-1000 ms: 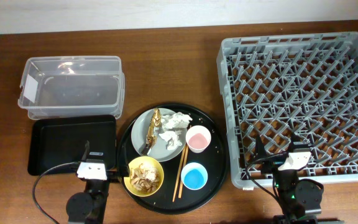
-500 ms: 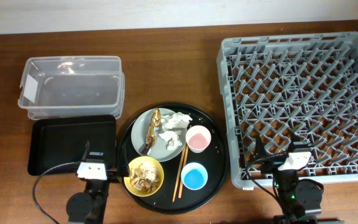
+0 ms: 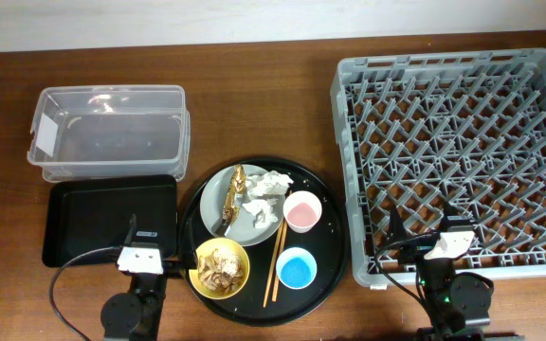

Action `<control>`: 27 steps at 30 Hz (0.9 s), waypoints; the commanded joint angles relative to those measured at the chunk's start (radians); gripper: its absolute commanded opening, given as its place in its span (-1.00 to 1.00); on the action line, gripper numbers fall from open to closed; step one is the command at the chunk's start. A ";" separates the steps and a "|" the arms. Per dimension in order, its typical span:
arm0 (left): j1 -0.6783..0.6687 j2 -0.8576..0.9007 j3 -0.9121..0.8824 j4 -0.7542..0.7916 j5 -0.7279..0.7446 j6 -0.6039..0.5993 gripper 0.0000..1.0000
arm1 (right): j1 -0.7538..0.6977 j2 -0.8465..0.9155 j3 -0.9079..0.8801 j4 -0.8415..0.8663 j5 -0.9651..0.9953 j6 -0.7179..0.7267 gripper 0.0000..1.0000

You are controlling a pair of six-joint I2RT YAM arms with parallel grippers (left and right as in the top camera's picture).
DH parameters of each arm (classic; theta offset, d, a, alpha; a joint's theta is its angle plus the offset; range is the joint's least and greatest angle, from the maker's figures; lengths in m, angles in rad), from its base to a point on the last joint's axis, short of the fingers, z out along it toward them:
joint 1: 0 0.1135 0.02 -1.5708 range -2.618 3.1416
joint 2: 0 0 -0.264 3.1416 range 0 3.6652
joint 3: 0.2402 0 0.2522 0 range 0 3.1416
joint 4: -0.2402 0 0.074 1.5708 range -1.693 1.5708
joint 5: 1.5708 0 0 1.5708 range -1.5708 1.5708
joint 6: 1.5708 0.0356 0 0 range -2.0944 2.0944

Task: Sort waste into correct bins and load items into the dishwasher rack
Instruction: 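Reach the left gripper to the gold wrapper on the white plate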

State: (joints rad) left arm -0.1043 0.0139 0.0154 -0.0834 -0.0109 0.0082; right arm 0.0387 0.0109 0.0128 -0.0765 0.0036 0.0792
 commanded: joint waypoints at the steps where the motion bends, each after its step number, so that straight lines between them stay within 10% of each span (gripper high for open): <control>1: 0.003 -0.007 -0.006 0.000 0.015 0.015 0.98 | -0.006 -0.003 -0.007 -0.003 0.008 0.004 0.97; 14: 0.002 0.108 0.186 -0.183 0.034 -0.075 0.98 | -0.006 0.112 0.213 -0.197 0.016 0.053 0.97; 27: 0.002 0.966 0.917 -0.669 0.204 -0.074 0.98 | -0.006 0.731 0.875 -0.866 0.016 0.053 0.97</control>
State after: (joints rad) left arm -0.1043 0.8307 0.7647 -0.6216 0.0860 -0.0536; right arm 0.0387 0.6724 0.7944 -0.8787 0.0093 0.1284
